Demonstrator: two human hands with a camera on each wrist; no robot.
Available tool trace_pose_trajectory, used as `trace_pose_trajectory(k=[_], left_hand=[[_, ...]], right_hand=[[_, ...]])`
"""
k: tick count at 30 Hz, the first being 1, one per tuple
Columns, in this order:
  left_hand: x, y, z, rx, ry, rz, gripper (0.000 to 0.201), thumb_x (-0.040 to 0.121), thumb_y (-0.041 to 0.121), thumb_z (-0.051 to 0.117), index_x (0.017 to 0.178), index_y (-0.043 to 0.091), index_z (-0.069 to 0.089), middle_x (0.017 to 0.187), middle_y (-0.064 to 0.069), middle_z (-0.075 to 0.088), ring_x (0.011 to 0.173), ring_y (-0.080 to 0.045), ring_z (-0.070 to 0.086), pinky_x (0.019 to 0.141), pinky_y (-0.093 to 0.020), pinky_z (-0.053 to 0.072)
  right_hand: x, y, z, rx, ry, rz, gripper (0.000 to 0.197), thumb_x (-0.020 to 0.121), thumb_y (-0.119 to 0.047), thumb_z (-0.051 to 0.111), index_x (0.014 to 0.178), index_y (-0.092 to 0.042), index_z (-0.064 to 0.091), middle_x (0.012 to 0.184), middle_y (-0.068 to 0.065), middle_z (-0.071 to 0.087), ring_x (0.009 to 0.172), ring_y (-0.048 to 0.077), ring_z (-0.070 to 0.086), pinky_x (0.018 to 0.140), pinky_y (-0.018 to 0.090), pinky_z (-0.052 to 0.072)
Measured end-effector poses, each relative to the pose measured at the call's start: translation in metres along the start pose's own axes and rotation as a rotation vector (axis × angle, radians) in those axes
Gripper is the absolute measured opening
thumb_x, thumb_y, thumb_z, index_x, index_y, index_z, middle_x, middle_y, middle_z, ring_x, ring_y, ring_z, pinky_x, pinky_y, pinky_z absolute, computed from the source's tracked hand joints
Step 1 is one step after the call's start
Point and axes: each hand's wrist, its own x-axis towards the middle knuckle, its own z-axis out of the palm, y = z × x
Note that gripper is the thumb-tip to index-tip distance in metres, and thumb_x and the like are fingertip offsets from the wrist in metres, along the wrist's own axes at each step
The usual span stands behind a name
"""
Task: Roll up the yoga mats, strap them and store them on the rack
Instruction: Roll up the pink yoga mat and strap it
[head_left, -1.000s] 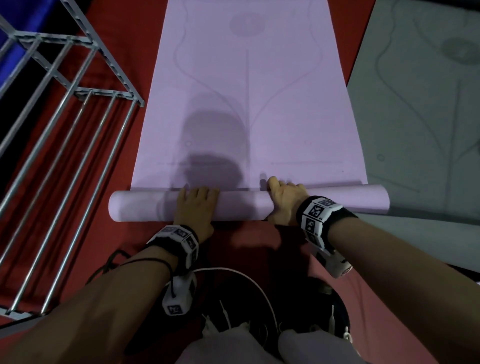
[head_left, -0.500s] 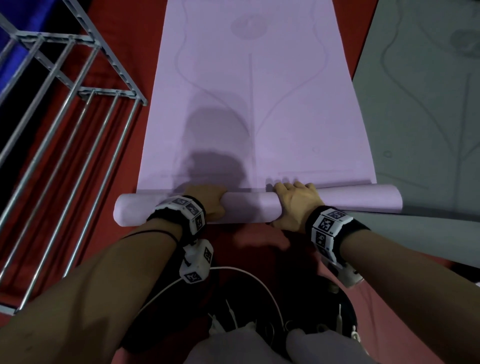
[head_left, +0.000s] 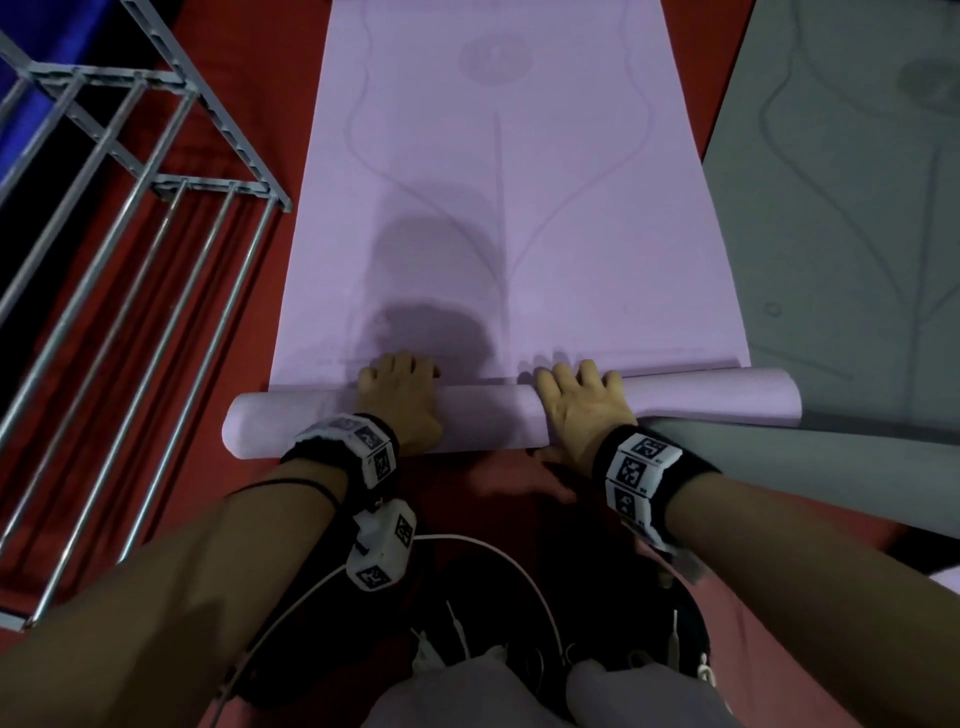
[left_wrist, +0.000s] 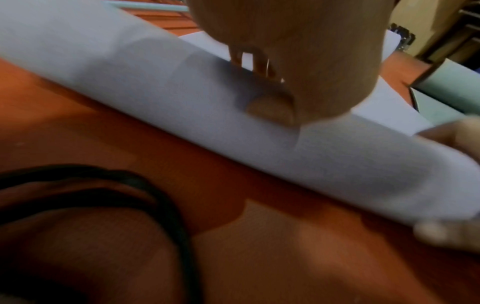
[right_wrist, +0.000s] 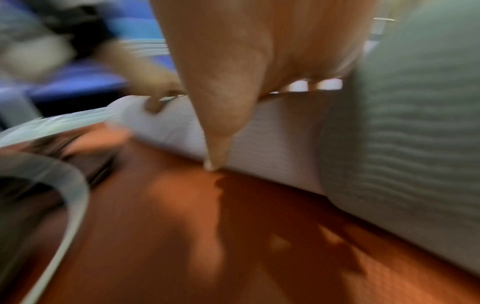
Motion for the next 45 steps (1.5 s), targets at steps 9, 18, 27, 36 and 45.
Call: trace_pose_trajectory(k=[9, 18, 27, 36, 45], left_hand=[[-0.019, -0.013, 0.022, 0.207, 0.143, 0.193, 0.075, 0.046, 0.034, 0.055, 0.115, 0.007, 0.062, 0.105, -0.014, 0.064, 0.092, -0.037, 0.061, 0.092, -0.052, 0.045], [-0.003, -0.002, 0.007, 0.215, 0.028, 0.049, 0.075, 0.065, 0.029, 0.066, 0.136, 0.024, 0.040, 0.130, -0.003, 0.053, 0.118, -0.029, 0.050, 0.105, -0.040, 0.028], [0.011, -0.008, -0.027, -0.002, -0.240, 0.088, 0.048, 0.071, 0.026, 0.056, 0.119, 0.031, 0.057, 0.112, -0.004, 0.065, 0.101, -0.028, 0.060, 0.080, -0.030, 0.045], [0.014, -0.008, -0.027, -0.098, -0.446, 0.087, 0.063, 0.039, 0.021, 0.048, 0.100, 0.028, 0.061, 0.086, -0.002, 0.064, 0.084, -0.024, 0.060, 0.065, -0.026, 0.042], [-0.012, -0.021, 0.005, -0.079, 0.288, 0.141, 0.068, 0.049, 0.029, 0.048, 0.114, 0.015, 0.064, 0.105, -0.010, 0.061, 0.095, -0.036, 0.057, 0.079, -0.039, 0.040]], right_hand=[[0.023, 0.026, -0.020, 0.226, -0.102, -0.080, 0.086, 0.074, -0.063, 0.071, 0.133, -0.014, 0.032, 0.137, 0.009, 0.047, 0.122, 0.033, 0.041, 0.098, 0.041, 0.034], [0.016, 0.019, -0.017, 0.019, -0.019, -0.029, 0.093, 0.072, -0.065, 0.066, 0.145, -0.023, 0.026, 0.141, 0.007, 0.037, 0.127, 0.031, 0.036, 0.104, 0.050, 0.029], [0.019, 0.025, -0.033, 0.213, -0.144, 0.017, 0.082, 0.067, -0.043, 0.074, 0.140, -0.026, 0.039, 0.130, 0.003, 0.055, 0.119, 0.028, 0.049, 0.087, 0.034, 0.037], [-0.007, -0.014, -0.029, 0.049, -0.165, 0.151, 0.057, 0.093, -0.034, 0.052, 0.139, -0.011, 0.027, 0.144, 0.012, 0.033, 0.132, 0.040, 0.034, 0.108, 0.058, 0.027], [0.012, -0.002, -0.011, 0.150, -0.055, 0.108, 0.091, 0.072, -0.043, 0.073, 0.142, -0.013, 0.022, 0.139, 0.010, 0.039, 0.125, 0.038, 0.040, 0.103, 0.054, 0.030]])
